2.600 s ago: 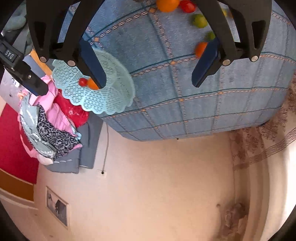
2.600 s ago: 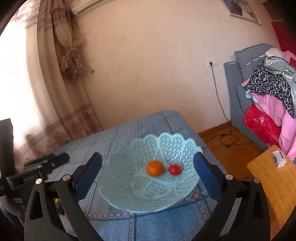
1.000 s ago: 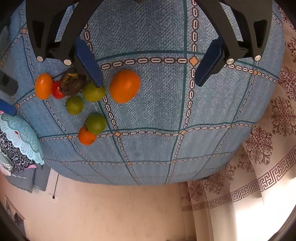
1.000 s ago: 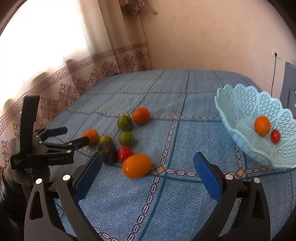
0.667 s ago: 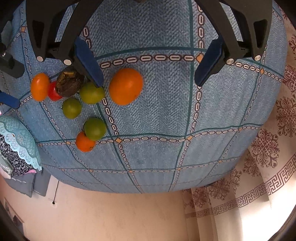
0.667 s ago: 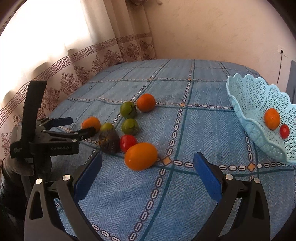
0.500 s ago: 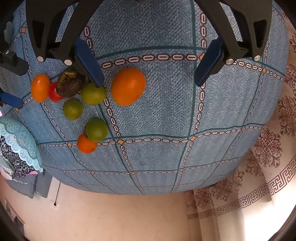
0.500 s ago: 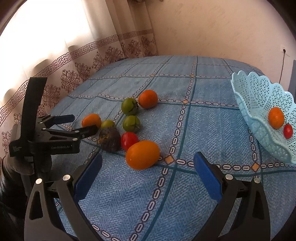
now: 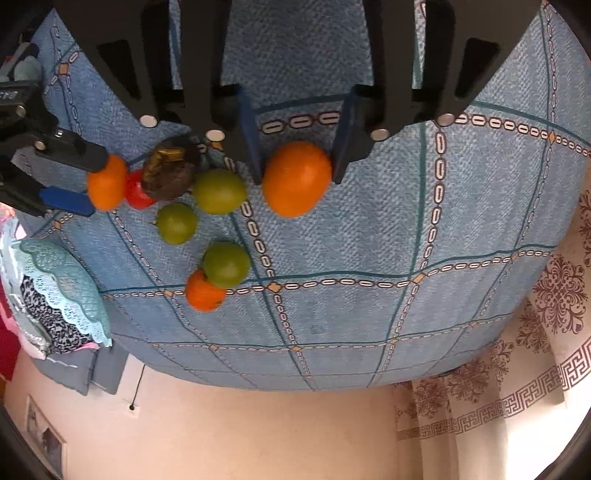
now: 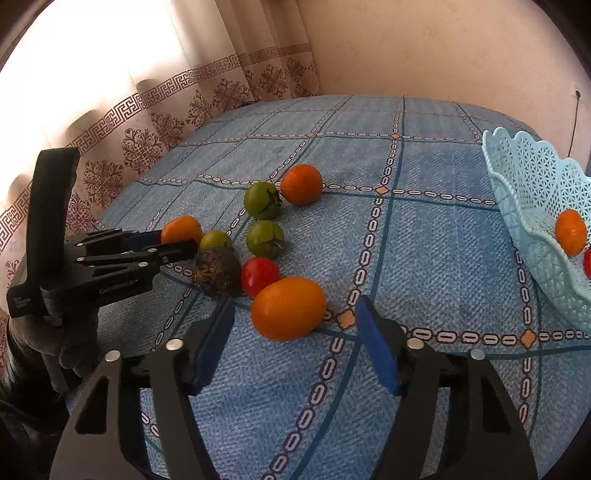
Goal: Organize fruits
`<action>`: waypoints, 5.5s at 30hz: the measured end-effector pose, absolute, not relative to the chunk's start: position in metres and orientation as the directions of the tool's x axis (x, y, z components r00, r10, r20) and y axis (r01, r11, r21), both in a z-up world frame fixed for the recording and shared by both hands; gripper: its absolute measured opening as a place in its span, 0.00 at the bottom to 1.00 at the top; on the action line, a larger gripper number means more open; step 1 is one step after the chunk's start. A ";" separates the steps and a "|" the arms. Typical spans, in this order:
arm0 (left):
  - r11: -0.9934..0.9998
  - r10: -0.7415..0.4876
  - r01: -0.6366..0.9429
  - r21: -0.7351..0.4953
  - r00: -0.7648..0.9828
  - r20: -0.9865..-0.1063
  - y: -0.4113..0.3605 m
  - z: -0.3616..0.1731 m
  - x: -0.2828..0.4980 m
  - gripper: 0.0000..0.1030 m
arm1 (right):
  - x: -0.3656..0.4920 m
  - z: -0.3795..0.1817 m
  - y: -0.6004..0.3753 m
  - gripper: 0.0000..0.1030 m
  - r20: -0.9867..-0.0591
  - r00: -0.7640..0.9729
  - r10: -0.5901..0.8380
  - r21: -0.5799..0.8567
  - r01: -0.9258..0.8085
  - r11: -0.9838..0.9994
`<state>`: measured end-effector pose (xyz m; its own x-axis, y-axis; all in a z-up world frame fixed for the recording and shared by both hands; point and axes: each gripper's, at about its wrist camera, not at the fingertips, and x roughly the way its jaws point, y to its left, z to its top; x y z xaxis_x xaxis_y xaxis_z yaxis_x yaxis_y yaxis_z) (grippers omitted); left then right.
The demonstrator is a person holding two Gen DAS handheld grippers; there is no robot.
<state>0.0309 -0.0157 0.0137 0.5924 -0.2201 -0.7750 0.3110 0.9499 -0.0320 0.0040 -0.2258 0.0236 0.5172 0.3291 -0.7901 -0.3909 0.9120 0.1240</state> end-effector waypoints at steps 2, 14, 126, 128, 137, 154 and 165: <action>0.950 -0.226 0.311 -0.040 0.592 -0.773 -0.015 0.014 0.031 0.35 | 0.006 0.022 -0.225 0.59 -0.796 0.508 0.331 0.128 -0.393 0.911; 0.954 -0.236 0.292 -0.067 0.592 -0.770 -0.009 0.015 0.030 0.35 | 0.007 0.015 -0.214 0.46 -0.822 0.480 0.305 0.095 -0.414 0.905; 0.843 -0.437 0.534 -0.068 0.603 -0.667 -0.233 0.099 0.058 0.89 | -0.002 0.129 -0.432 0.70 -0.561 0.818 -0.126 0.228 0.300 0.926; 0.847 -0.427 0.529 -0.055 0.613 -0.665 -0.230 0.100 0.057 0.89 | -0.003 0.129 -0.432 0.70 -0.560 0.819 -0.124 0.229 0.297 0.927; 0.858 -0.398 0.514 -0.013 0.648 -0.650 -0.217 0.105 0.048 0.89 | -0.005 0.131 -0.423 0.71 -0.552 0.827 -0.105 0.226 0.269 0.936; 0.910 -0.330 0.414 -0.015 0.704 -0.629 -0.156 0.115 0.049 0.89 | -0.009 0.132 -0.404 0.76 -0.541 0.839 -0.056 0.215 0.202 0.955; 0.942 -0.271 0.333 -0.029 0.712 -0.647 -0.112 0.106 0.060 0.89 | -0.010 0.129 -0.381 0.77 -0.543 0.840 -0.001 0.207 0.134 0.969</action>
